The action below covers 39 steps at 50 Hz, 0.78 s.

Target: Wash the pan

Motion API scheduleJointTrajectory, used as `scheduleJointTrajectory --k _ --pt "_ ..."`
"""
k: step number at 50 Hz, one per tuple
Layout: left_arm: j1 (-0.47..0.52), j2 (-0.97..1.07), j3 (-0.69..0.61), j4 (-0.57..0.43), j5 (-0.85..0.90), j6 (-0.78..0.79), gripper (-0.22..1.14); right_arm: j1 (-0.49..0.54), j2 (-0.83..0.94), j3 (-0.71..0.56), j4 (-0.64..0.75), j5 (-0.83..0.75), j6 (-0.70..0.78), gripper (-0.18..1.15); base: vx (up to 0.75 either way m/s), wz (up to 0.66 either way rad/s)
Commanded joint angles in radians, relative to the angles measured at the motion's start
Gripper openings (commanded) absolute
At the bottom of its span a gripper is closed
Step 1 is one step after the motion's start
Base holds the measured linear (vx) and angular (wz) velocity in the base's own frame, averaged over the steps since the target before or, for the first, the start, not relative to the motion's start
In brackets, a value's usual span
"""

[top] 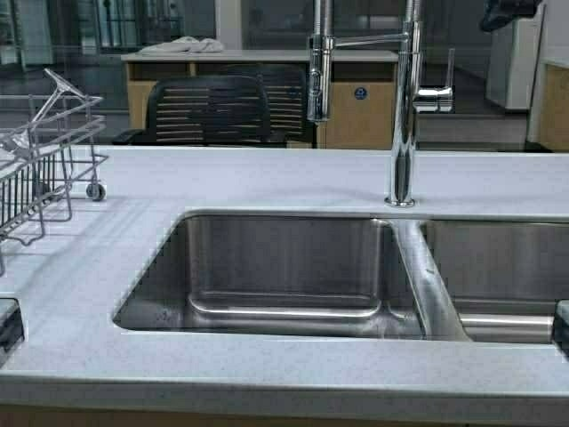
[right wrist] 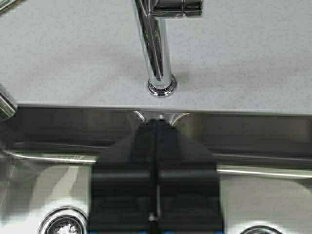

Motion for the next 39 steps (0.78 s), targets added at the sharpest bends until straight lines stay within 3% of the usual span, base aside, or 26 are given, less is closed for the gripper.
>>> scheduleJointTrajectory --k 1,8,21,39 --pt "0.002 0.018 -0.017 0.029 -0.018 -0.003 0.09 0.000 -0.008 -0.011 0.002 -0.009 -0.002 0.05 0.00 0.00" --pt "0.017 0.069 -0.018 0.038 -0.018 -0.005 0.30 0.000 -0.008 -0.008 0.002 -0.009 -0.003 0.05 0.00 0.00" --pt "0.023 0.189 -0.063 0.038 -0.015 -0.051 1.04 0.000 -0.008 -0.005 0.002 -0.009 -0.005 0.05 0.00 0.00" --pt "0.025 0.164 -0.110 0.038 -0.011 -0.071 1.02 -0.002 0.011 -0.003 0.002 -0.009 -0.003 0.05 0.00 0.00"
